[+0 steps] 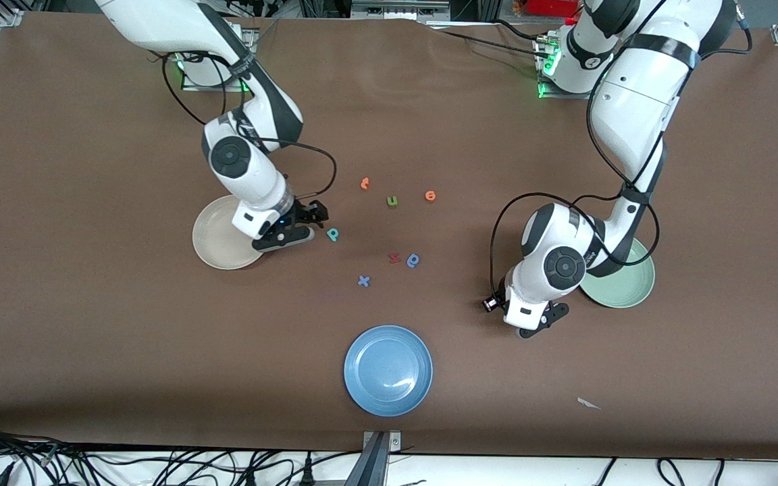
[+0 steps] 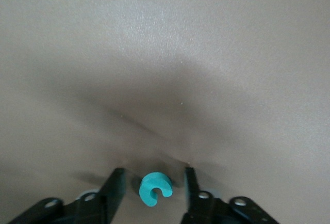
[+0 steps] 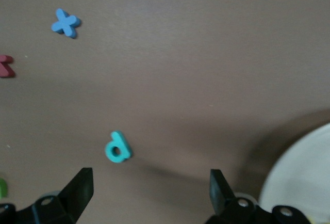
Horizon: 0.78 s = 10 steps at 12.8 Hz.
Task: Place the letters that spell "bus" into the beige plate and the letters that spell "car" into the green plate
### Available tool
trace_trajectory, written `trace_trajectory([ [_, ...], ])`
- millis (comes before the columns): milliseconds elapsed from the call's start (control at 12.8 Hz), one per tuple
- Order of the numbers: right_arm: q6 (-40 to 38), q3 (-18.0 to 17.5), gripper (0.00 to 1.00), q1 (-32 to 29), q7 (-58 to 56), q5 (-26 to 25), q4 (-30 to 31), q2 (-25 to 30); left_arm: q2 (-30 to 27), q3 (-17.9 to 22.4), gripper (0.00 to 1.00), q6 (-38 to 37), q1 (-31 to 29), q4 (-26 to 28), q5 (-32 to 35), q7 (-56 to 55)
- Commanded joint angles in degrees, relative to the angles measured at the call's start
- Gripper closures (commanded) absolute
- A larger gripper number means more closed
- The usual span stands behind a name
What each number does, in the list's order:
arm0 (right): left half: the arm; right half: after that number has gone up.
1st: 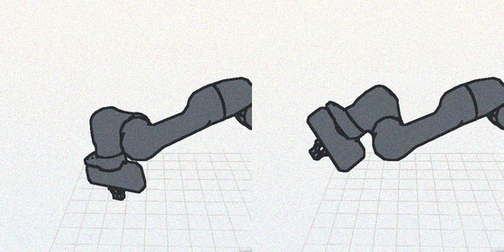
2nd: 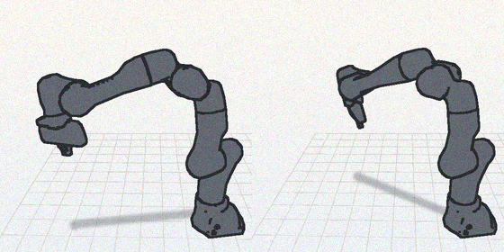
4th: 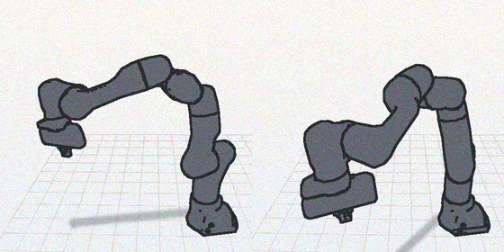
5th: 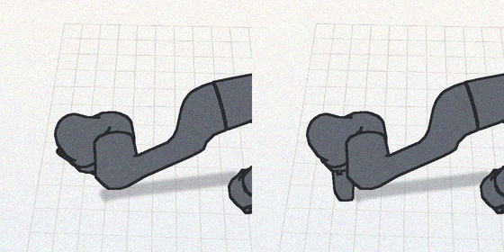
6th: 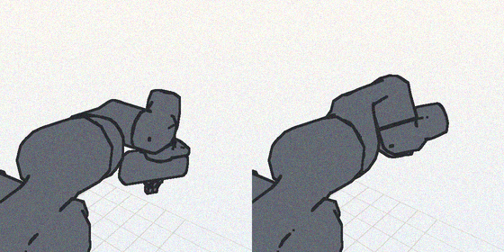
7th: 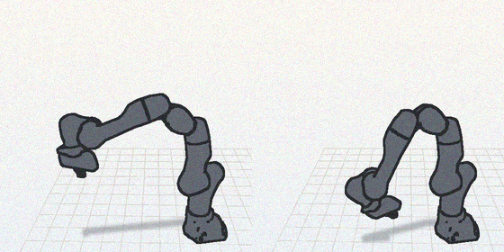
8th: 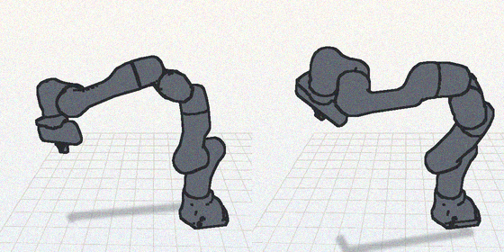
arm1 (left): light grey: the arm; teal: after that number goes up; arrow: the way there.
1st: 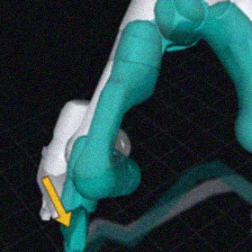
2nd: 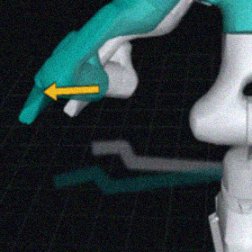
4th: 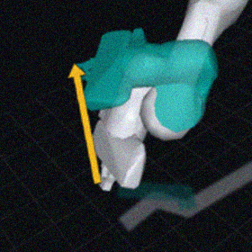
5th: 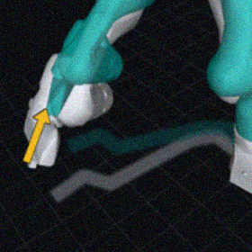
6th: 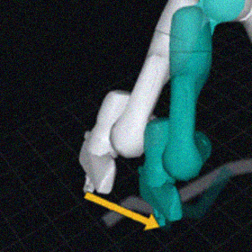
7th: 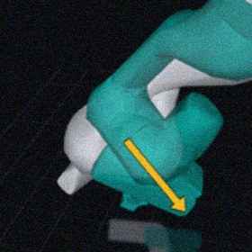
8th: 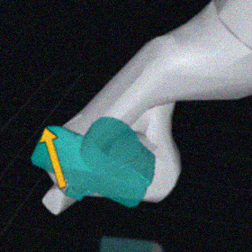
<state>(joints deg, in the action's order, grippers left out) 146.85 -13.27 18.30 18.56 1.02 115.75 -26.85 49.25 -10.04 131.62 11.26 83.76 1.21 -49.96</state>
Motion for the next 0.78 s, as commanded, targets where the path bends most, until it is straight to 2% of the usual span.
trace_trajectory([
  [0,-1.1,0.4,0.00,2.7,4.2,-0.2,-4.9,-4.3,0.8,0.6,0.61,-0.1,0.8,-1.3,1.4,-1.0],
  [156,-0.8,0.5,0.00,3.8,5.2,-0.7,-5.1,-5.4,0.8,0.6,0.64,-0.1,0.8,-1.3,1.4,-1.0],
  [390,0.2,0.5,0.05,4.7,8.4,-5.3,-5.2,-7.0,0.8,0.6,0.69,-0.1,0.8,-1.4,1.4,-0.8],
  [547,0.5,0.5,0.06,5.2,10.5,-8.7,-5.2,-7.7,0.8,0.6,0.70,-0.1,0.8,-1.4,1.4,-0.9],
  [703,0.5,0.5,0.08,5.6,11.1,-9.6,-5.3,-8.1,0.8,0.6,0.70,-0.1,0.8,-1.4,1.4,-0.9],
])
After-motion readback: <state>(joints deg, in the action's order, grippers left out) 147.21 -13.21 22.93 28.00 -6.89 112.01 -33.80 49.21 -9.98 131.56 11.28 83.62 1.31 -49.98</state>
